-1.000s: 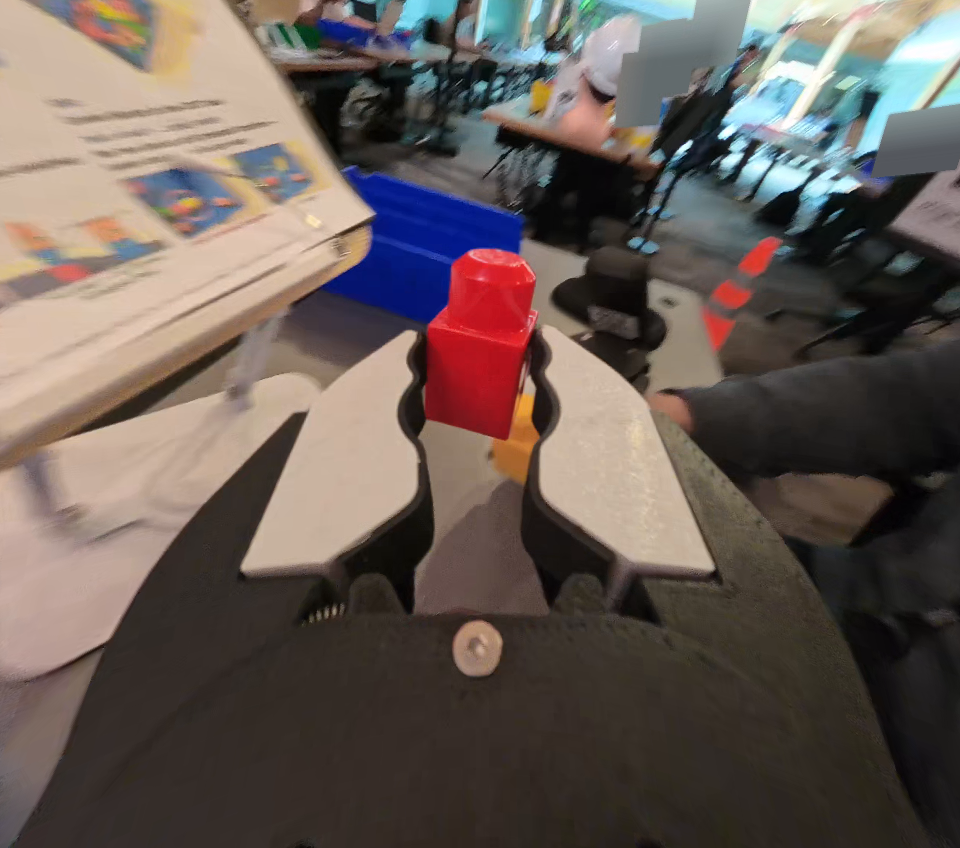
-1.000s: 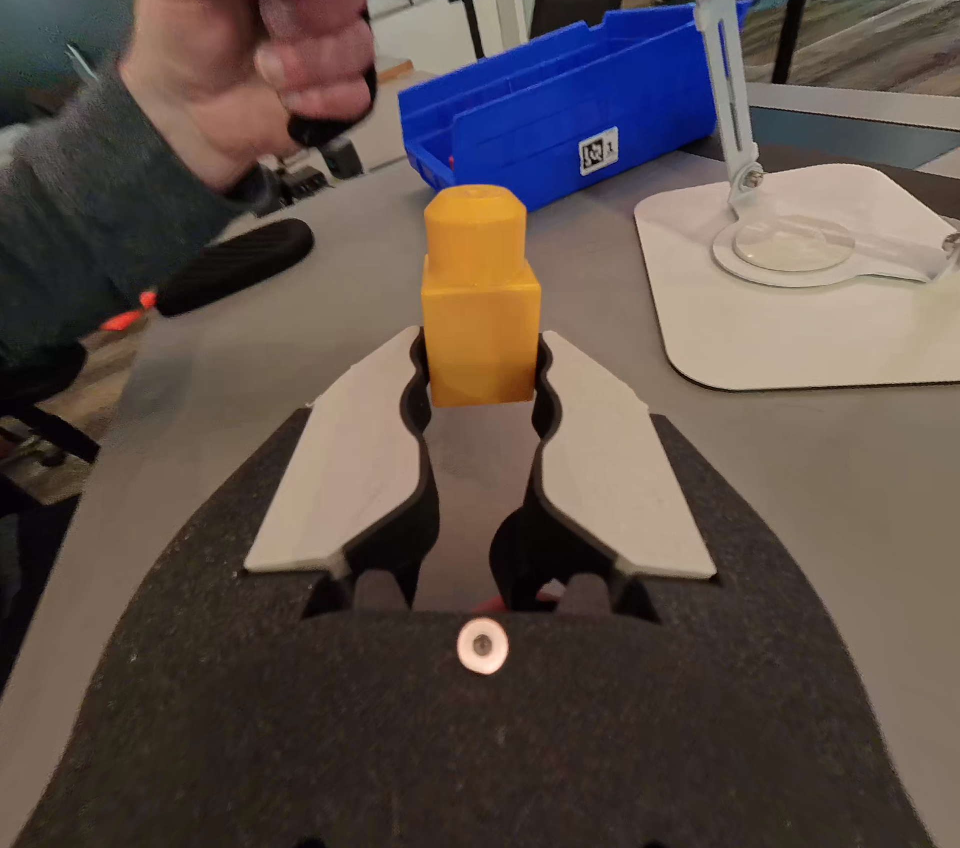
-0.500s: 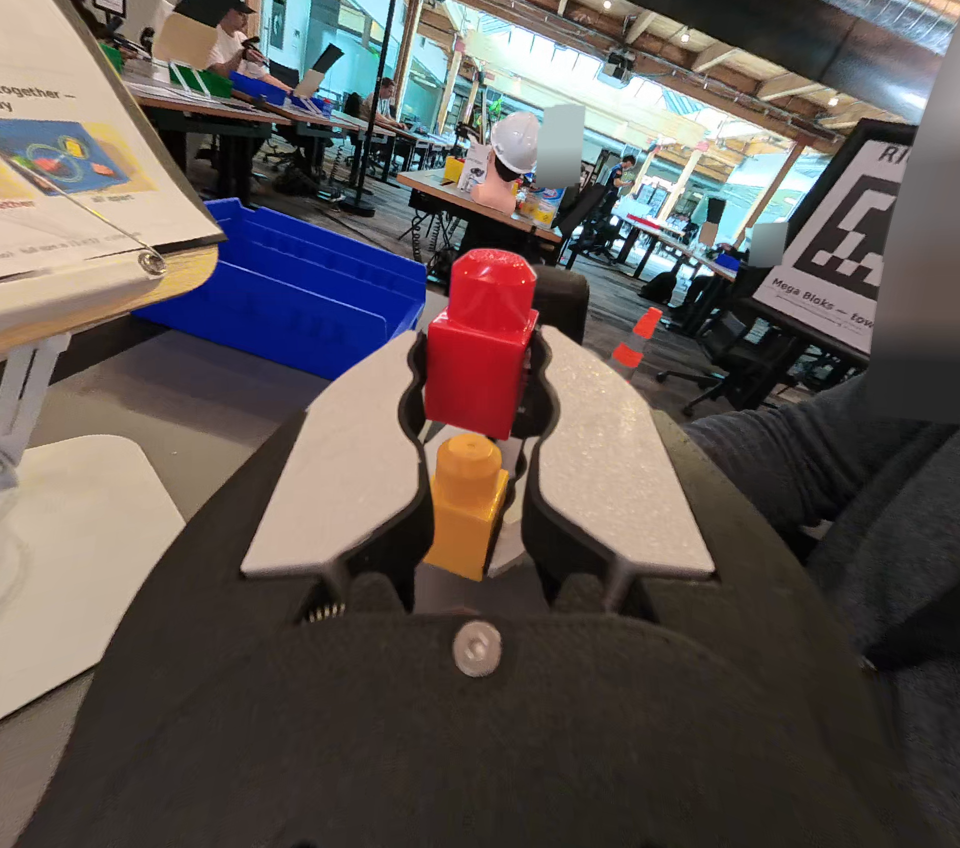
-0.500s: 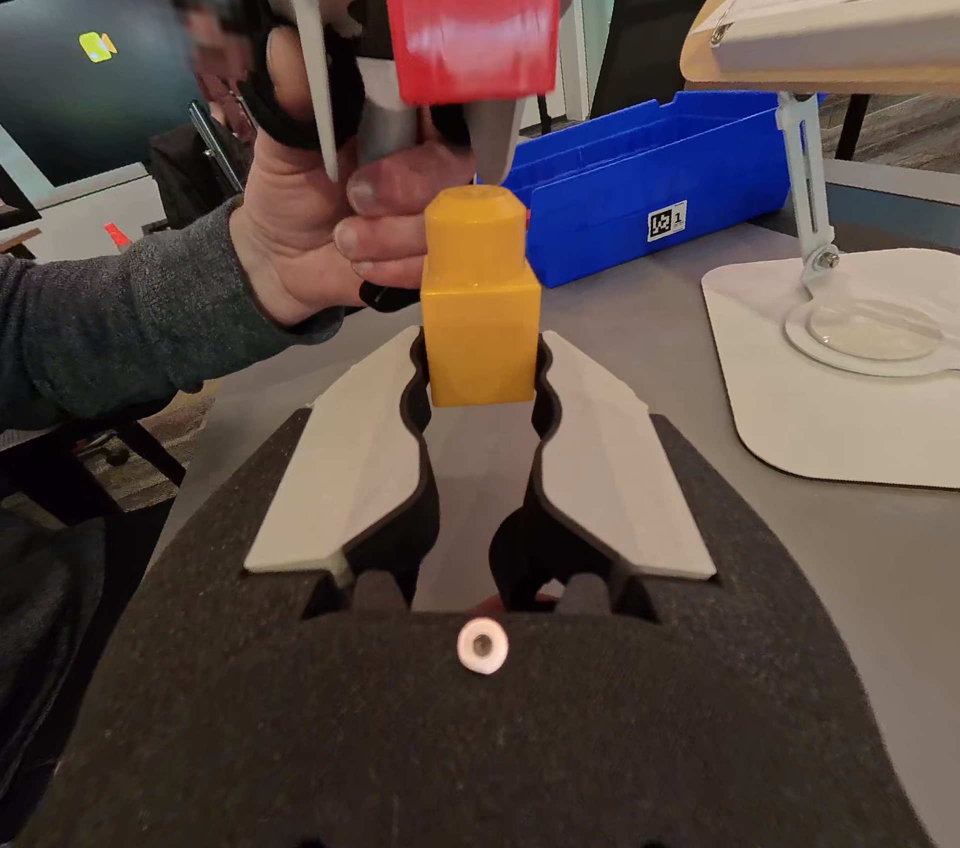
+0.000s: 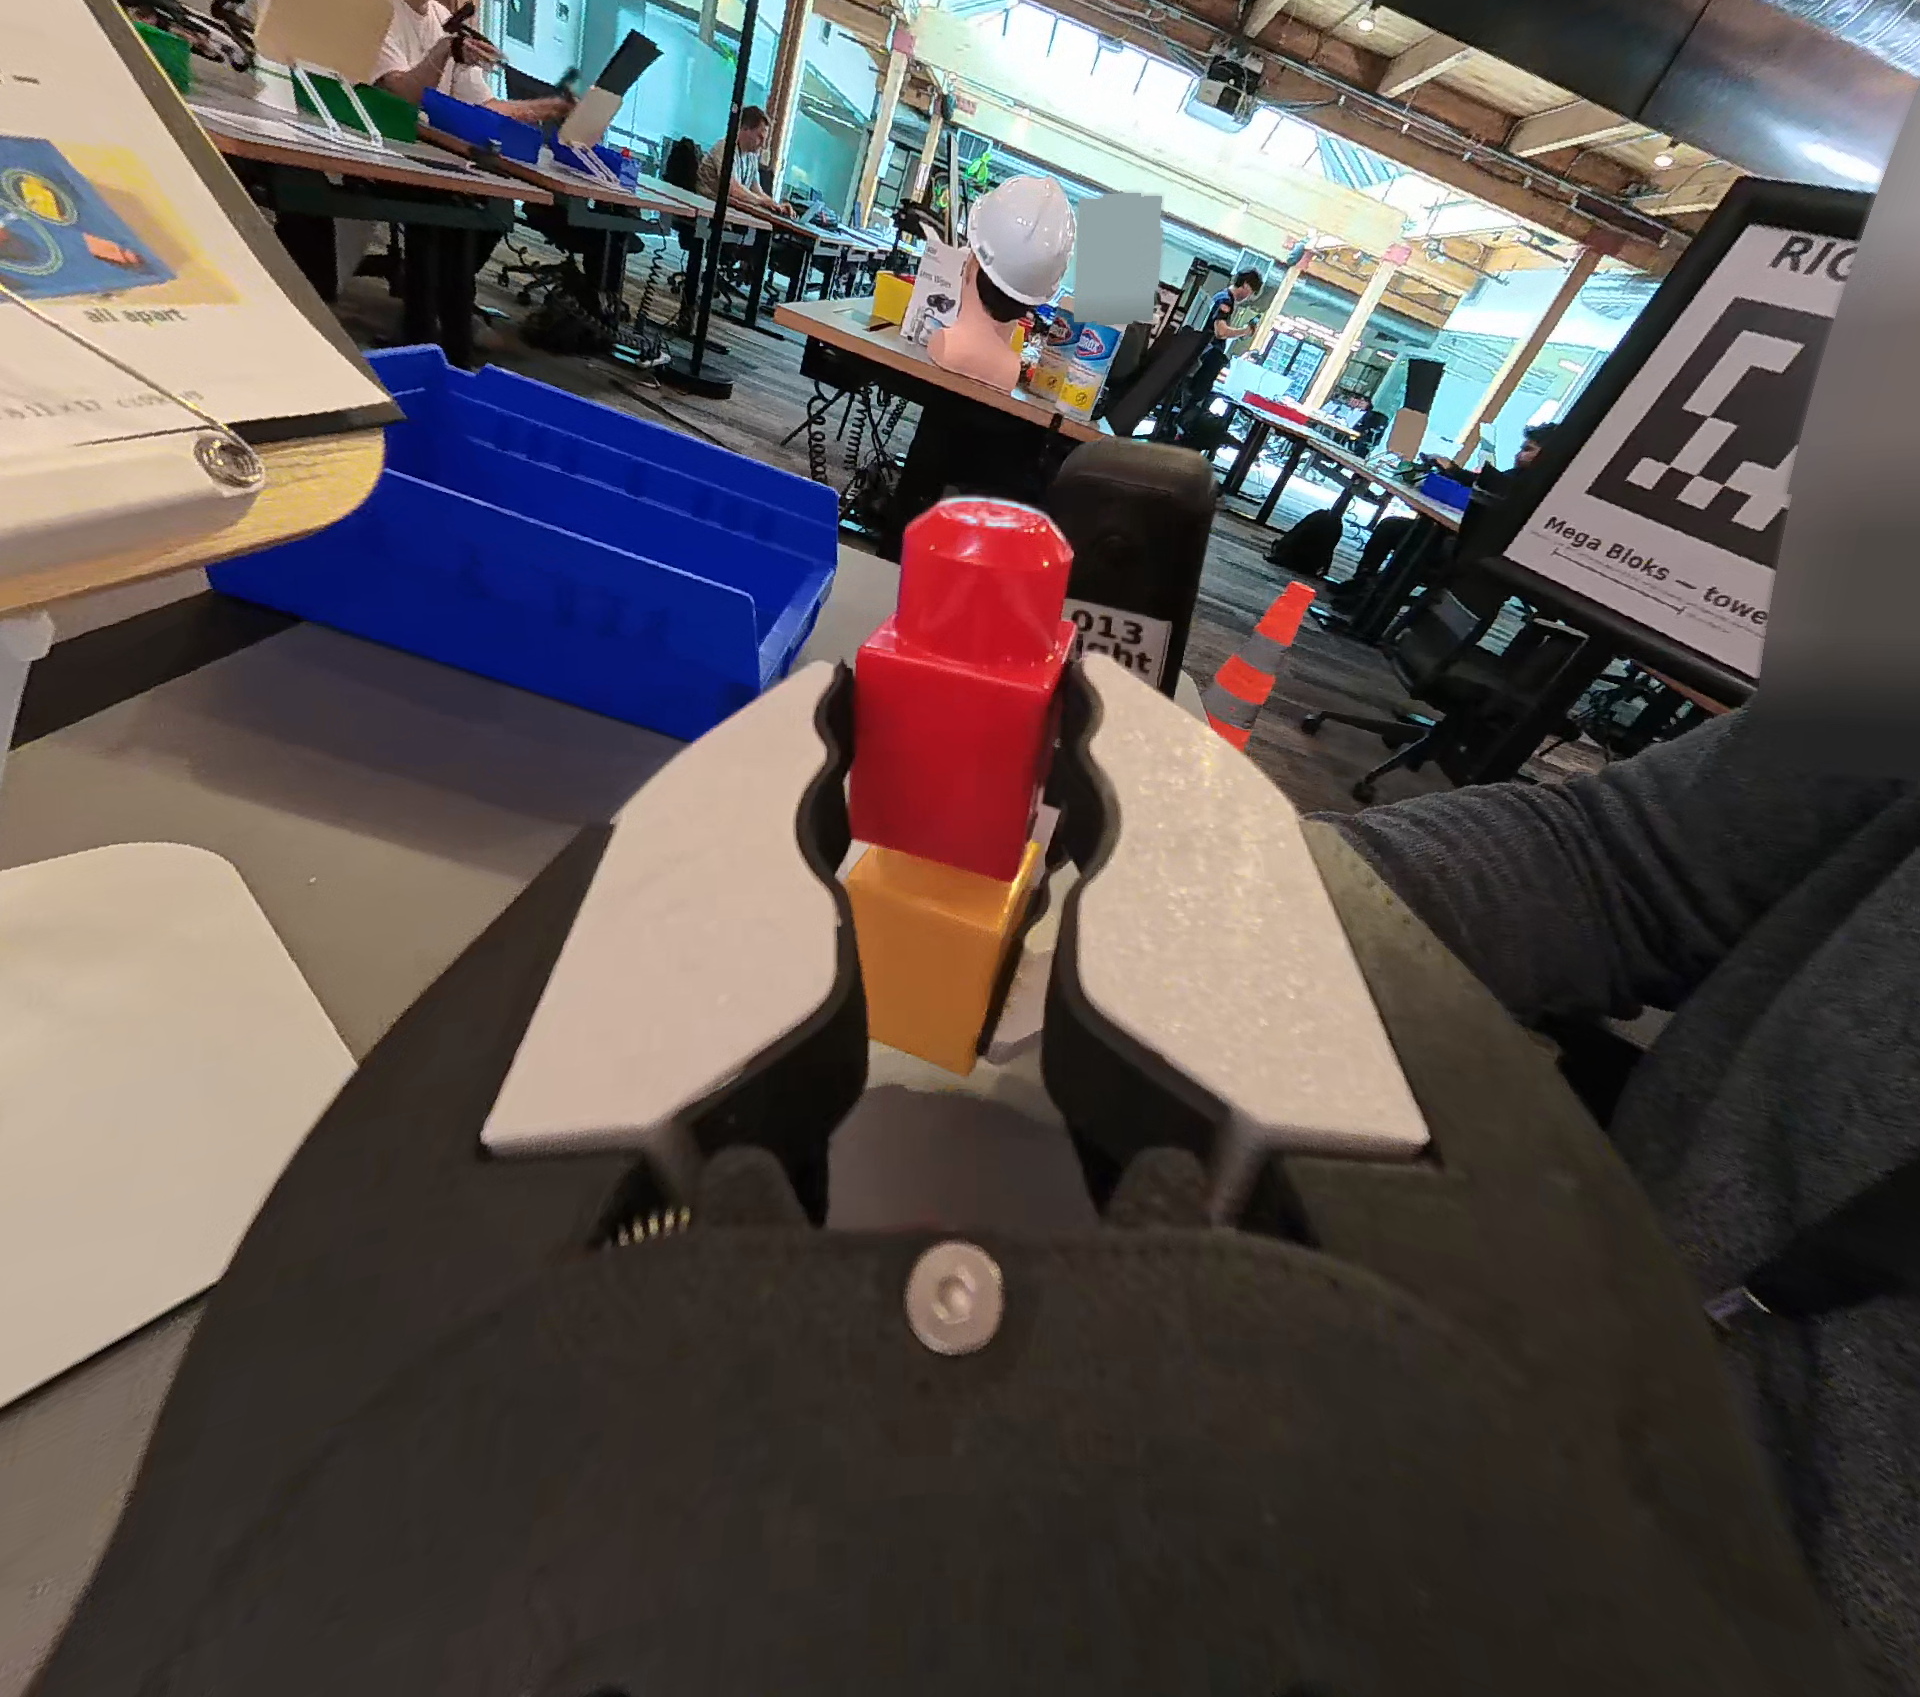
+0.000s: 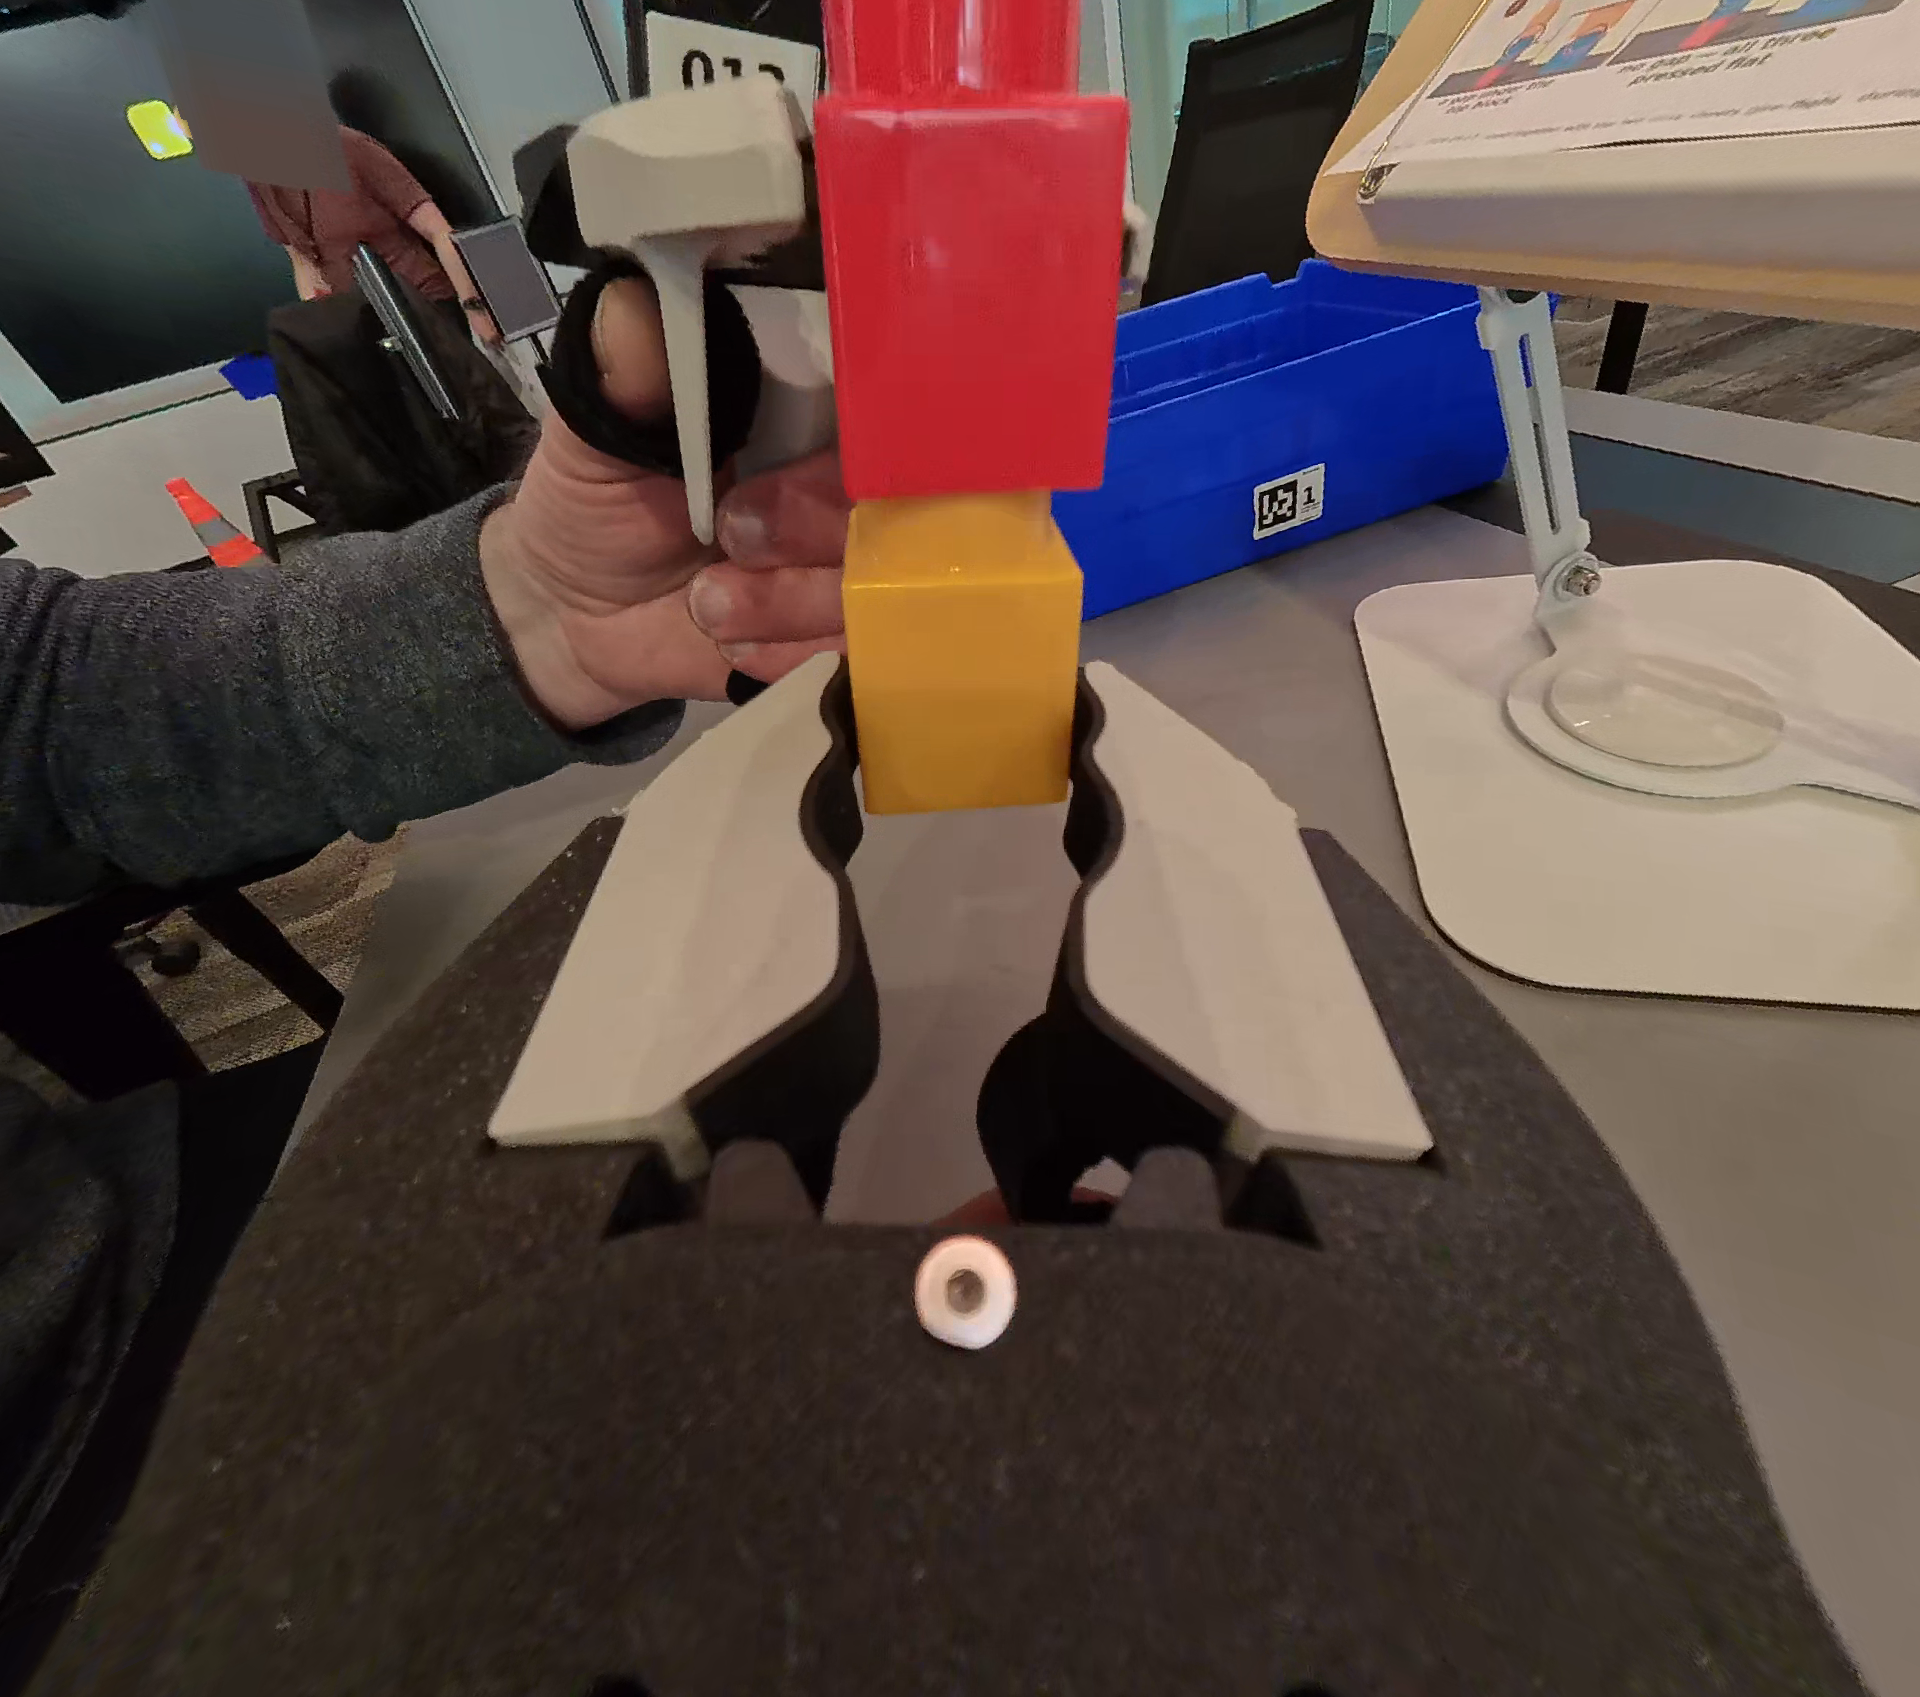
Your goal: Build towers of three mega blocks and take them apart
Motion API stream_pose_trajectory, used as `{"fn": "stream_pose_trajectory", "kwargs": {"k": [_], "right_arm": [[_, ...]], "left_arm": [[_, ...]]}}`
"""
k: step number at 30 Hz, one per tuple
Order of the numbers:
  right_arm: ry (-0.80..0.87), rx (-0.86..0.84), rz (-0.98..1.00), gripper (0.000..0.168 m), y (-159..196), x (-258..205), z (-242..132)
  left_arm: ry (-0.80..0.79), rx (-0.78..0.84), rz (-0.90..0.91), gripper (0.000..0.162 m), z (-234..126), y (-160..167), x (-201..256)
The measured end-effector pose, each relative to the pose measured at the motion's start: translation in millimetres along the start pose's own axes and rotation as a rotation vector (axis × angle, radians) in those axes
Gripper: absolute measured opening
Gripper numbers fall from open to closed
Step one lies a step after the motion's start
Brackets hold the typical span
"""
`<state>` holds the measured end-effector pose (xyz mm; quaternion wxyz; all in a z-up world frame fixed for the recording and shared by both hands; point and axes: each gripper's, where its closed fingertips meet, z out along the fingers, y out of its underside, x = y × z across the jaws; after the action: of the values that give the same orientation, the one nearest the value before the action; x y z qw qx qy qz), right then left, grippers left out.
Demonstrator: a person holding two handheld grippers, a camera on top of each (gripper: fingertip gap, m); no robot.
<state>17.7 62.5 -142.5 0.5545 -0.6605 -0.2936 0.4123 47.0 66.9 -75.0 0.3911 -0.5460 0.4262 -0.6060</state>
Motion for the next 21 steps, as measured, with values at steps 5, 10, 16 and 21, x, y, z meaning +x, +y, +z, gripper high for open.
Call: {"fn": "stream_pose_trajectory", "kwargs": {"k": [5, 10, 16, 21], "right_arm": [[0.008, -0.004, -0.005, 0.037, -1.9, 1.5, -2.6], [0.001, -0.014, -0.016, 0.037, -1.9, -0.7, -2.4], [-0.021, -0.01, -0.007, 0.036, -3.3, -5.0, -2.2], [-0.023, -0.024, -0.01, 0.036, -2.1, -6.0, -2.2]], "left_arm": [[0.02, 0.007, -0.01, 0.037, 2.4, 1.7, 0.3], [0.037, 0.005, 0.007, 0.037, 2.5, 2.6, 3.9], [0.057, -0.026, 0.03, 0.037, 0.3, 3.3, 6.9], [0.067, -0.048, 0.029, 0.037, -0.3, 6.3, 7.0]]}}
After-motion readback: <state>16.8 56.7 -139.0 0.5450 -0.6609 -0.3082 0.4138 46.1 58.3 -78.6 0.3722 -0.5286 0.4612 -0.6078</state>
